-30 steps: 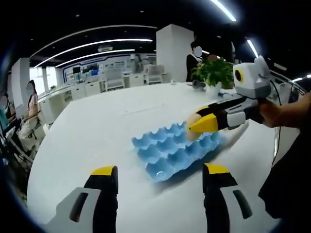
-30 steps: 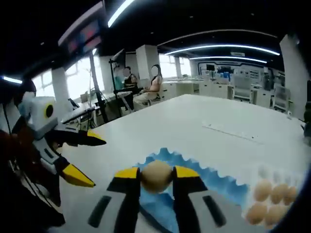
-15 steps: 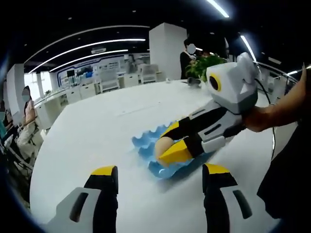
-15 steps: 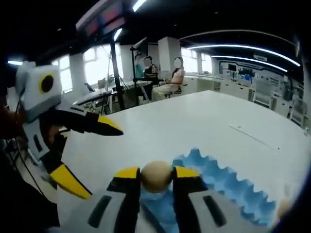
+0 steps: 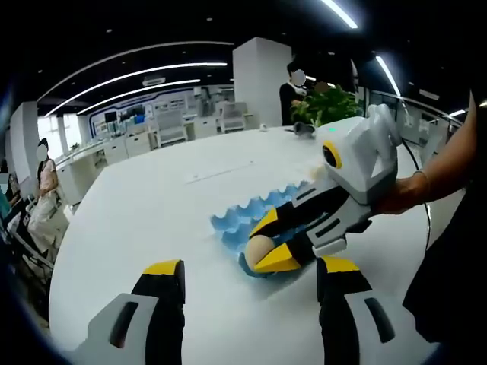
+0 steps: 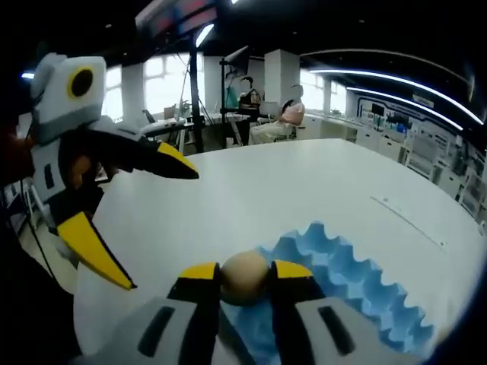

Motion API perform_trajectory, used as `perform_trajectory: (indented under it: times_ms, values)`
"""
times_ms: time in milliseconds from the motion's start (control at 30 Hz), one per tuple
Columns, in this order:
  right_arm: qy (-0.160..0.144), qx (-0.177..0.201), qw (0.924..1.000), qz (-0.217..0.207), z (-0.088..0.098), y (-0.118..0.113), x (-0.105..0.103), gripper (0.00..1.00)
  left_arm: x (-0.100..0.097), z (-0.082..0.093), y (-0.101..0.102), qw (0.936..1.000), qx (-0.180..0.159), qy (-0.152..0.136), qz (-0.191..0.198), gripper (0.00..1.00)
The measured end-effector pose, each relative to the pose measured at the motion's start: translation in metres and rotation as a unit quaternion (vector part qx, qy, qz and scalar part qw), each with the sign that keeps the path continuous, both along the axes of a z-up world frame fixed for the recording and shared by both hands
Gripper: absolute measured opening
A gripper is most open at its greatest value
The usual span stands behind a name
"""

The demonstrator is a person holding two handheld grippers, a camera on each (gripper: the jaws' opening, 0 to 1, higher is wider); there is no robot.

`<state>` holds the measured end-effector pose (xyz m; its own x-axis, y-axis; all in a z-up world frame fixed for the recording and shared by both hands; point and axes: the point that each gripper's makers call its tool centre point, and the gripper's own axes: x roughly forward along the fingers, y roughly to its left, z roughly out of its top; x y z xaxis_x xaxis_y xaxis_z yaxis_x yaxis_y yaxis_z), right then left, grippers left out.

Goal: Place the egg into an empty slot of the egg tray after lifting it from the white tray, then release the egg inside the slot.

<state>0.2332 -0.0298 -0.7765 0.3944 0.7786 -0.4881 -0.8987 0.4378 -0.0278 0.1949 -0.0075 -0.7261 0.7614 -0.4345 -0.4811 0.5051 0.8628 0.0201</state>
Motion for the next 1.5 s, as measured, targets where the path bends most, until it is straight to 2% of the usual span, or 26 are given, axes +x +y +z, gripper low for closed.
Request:
perform_trajectory:
  times_ms: [133,500,867,1000,1100,1167,1300,1367,1433,1467,1500]
  values:
    - [-0.02,-0.002,0.9997,0.014,-0.003,0.001,-0.003,0.26,-0.001,0.002,-0.001,1.0,0.0,0.0,0.001,0.71]
    - [-0.02,0.001,0.9997,0.015,-0.002,0.0,-0.004,0.26,-0.005,0.004,-0.006,1.0,0.005,-0.002,-0.002,0.71]
    - [-0.04,-0.002,0.999,0.017,-0.003,0.0,-0.005,0.27,-0.009,0.006,-0.007,0.9999,0.011,-0.004,-0.004,0.71]
    - [-0.028,0.014,0.9995,0.005,-0.001,-0.002,-0.006,0.32,-0.009,0.006,-0.007,0.9999,0.013,-0.005,-0.005,0.71]
    - [-0.04,0.037,0.9985,-0.002,0.008,-0.005,-0.004,0.37,-0.01,0.006,-0.009,0.9999,0.011,-0.004,-0.006,0.71]
    - [-0.035,0.035,0.9987,-0.01,0.011,-0.011,-0.004,0.36,-0.01,0.005,-0.009,0.9999,0.012,-0.004,-0.006,0.71]
    - [-0.047,0.048,0.9971,-0.036,0.022,-0.033,-0.006,0.36,-0.008,0.003,-0.008,0.9998,0.018,-0.003,-0.007,0.67]
    - [-0.058,0.063,0.9944,-0.061,0.03,-0.052,-0.004,0.37,-0.007,0.003,-0.007,0.9996,0.025,-0.008,-0.008,0.64]
    - [-0.061,0.066,0.9913,-0.096,0.033,-0.078,-0.003,0.39,-0.007,0.002,-0.009,0.9997,0.021,-0.007,-0.011,0.66]
    - [-0.06,0.068,0.9899,-0.109,0.034,-0.088,-0.002,0.4,-0.006,0.001,-0.008,0.9997,0.02,-0.005,-0.01,0.69]
    - [-0.06,0.069,0.986,-0.139,0.034,-0.107,0.0,0.43,-0.004,0.001,-0.007,0.9998,0.017,-0.005,0.0,0.75]
